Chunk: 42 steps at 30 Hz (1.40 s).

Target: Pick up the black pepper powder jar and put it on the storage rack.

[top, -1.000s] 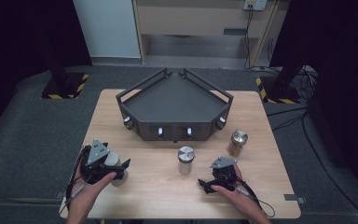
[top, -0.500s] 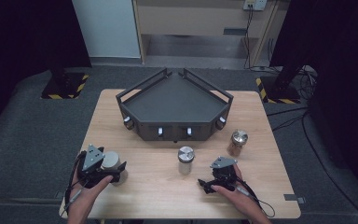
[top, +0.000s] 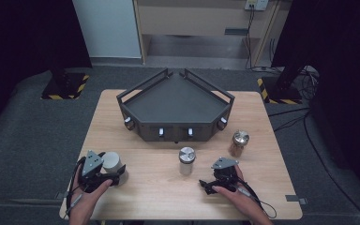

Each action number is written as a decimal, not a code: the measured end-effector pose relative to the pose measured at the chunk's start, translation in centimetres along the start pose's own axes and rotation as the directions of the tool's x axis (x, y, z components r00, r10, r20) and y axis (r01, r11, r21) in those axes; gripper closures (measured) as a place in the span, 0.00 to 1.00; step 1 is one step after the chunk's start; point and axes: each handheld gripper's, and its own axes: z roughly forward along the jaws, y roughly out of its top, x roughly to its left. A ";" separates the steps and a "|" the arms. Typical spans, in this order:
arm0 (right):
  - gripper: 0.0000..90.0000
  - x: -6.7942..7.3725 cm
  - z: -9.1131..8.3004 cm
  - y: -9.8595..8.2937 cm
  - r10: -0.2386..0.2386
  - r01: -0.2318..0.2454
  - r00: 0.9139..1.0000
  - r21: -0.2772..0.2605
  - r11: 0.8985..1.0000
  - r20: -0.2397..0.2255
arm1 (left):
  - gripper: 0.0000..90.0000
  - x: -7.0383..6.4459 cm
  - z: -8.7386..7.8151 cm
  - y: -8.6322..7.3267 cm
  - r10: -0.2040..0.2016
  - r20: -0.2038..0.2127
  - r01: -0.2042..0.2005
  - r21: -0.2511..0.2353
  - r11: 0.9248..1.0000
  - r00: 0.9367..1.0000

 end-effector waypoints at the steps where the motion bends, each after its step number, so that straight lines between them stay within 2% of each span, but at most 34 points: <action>1: 0.01 0.0 0.0 0.0 0.000 0.000 1.000 0.000 1.000 0.000 | 0.12 0.0 0.0 -0.2 -0.005 -0.002 0.005 -0.004 1.000 1.000; 4: 0.01 0.0 0.0 0.0 0.000 0.000 1.000 0.000 1.000 0.000 | 0.21 -0.1 0.1 -0.5 -0.010 -0.008 0.010 -0.011 1.000 1.000; 5: 0.01 0.0 0.0 0.0 0.000 0.000 1.000 0.000 1.000 0.000 | 0.21 0.0 0.1 -0.6 -0.011 -0.006 0.011 -0.014 1.000 1.000; 8: 0.01 0.0 0.0 0.0 0.000 0.000 1.000 0.000 1.000 0.000 | 0.34 0.1 0.2 -0.9 -0.015 -0.001 0.015 -0.020 1.000 1.000; 10: 0.01 0.0 0.0 0.0 0.000 0.000 1.000 0.000 1.000 0.000 | 0.36 0.1 0.2 -1.1 -0.016 0.002 0.016 -0.033 0.999 1.000; 18: 0.01 0.0 0.0 0.0 0.000 0.000 1.000 0.000 1.000 0.000 | 0.36 0.2 -0.1 -0.9 -0.003 0.000 0.003 -0.044 0.999 1.000; 22: 0.01 0.0 0.0 0.0 0.000 0.000 1.000 0.000 1.000 0.000 | 0.36 0.9 -0.4 -0.1 0.004 0.033 -0.002 -0.046 0.999 0.999; 26: 0.01 0.0 0.0 0.0 0.000 0.000 1.000 0.000 1.000 0.000 | 0.36 1.3 -0.5 1.2 0.038 0.055 -0.035 -0.049 0.998 0.998; 33: 0.01 0.0 0.0 0.0 0.000 0.000 1.000 0.000 1.000 0.000 | 0.36 2.2 -0.3 3.5 0.093 0.106 -0.086 -0.070 0.994 0.990; 36: 0.01 0.0 0.0 0.0 0.000 0.000 1.000 0.000 1.000 0.000 | 0.36 2.3 -0.3 4.3 0.115 0.118 -0.107 -0.066 0.992 0.986; 42: 0.01 0.0 0.0 0.0 0.000 0.000 1.000 0.000 1.000 0.000 | 0.36 3.0 -0.3 4.7 0.119 0.165 -0.107 -0.079 0.991 0.979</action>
